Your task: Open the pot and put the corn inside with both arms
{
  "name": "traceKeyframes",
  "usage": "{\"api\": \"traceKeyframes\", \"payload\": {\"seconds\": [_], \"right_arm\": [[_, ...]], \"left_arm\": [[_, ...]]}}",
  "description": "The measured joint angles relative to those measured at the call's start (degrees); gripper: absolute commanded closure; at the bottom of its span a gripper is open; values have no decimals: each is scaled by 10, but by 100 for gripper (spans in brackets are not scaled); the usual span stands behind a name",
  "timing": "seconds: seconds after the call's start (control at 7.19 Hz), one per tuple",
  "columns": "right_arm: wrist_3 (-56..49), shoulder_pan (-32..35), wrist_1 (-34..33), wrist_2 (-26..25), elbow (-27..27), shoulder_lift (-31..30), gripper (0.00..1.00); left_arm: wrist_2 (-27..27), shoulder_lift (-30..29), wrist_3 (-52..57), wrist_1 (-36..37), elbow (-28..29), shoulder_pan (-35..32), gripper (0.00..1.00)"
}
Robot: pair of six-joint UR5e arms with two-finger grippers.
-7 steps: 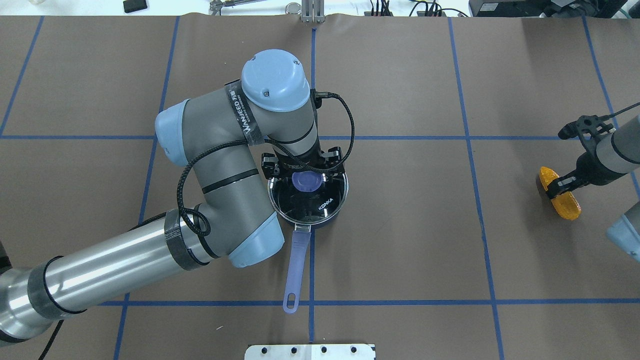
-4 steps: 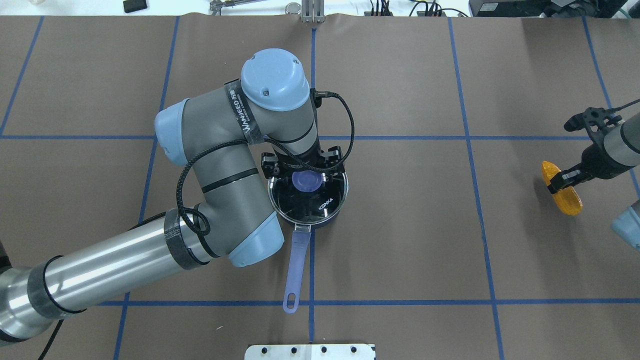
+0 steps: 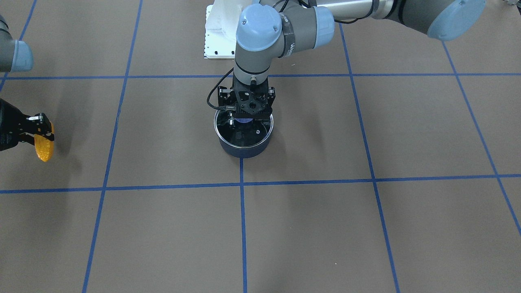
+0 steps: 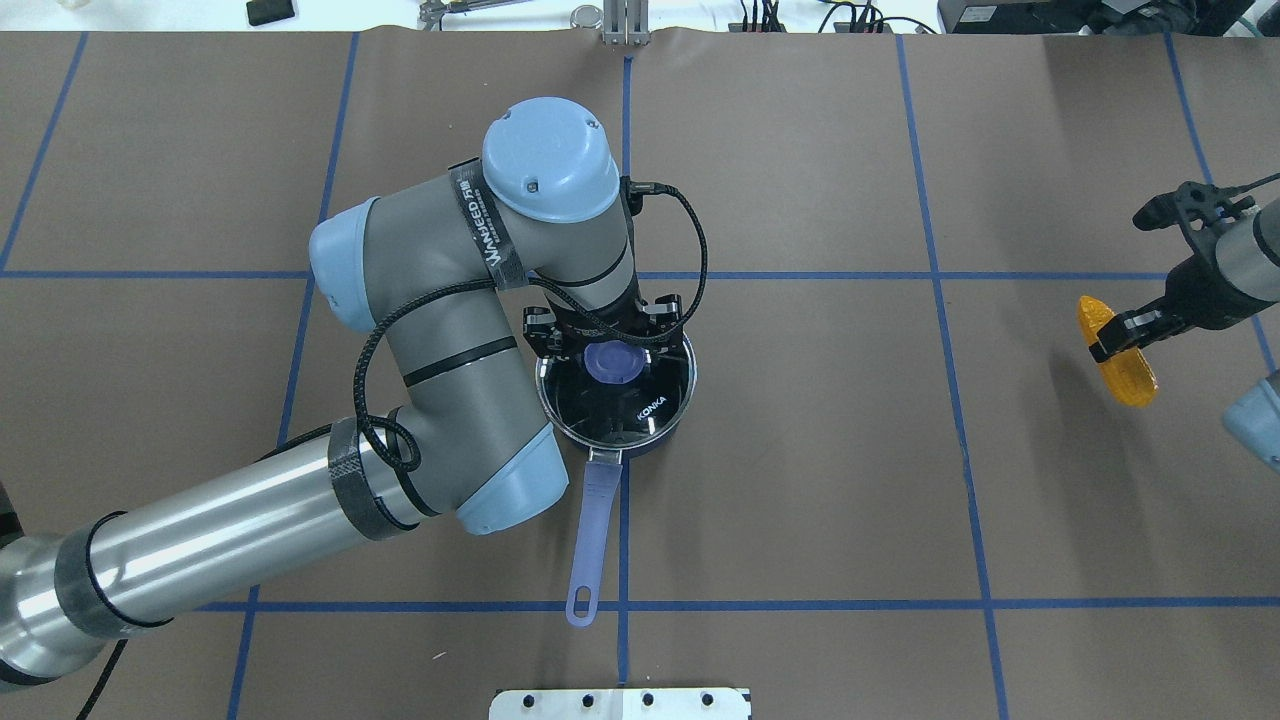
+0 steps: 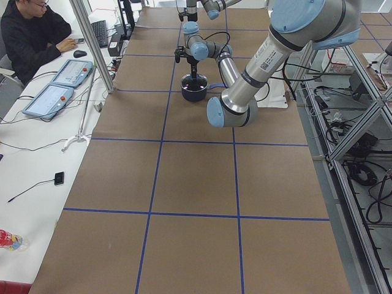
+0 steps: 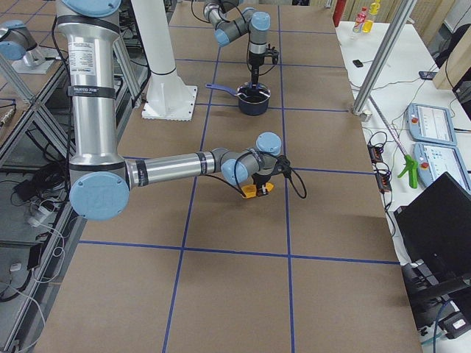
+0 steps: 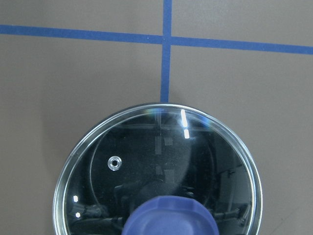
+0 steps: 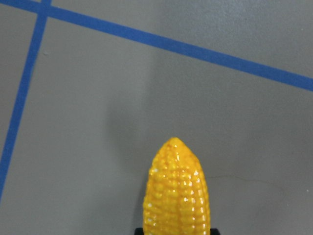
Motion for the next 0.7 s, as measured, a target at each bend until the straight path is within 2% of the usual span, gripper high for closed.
{"api": "traceKeyframes", "payload": {"seconds": [0.14,0.28,0.42,0.7], "right_arm": [[0,3,-24,3,8,12,80],[-1,5,-39,3,14,20,80],[-1,6,-46,4,16,25,80],[-1,9,-71,7,23,45,80]], "left_arm": [[0,0,0,0,1,0,18],[0,0,0,-1,3,0,23],[1,1,0,-1,5,0,35],[0,3,0,-2,8,0,40]]}}
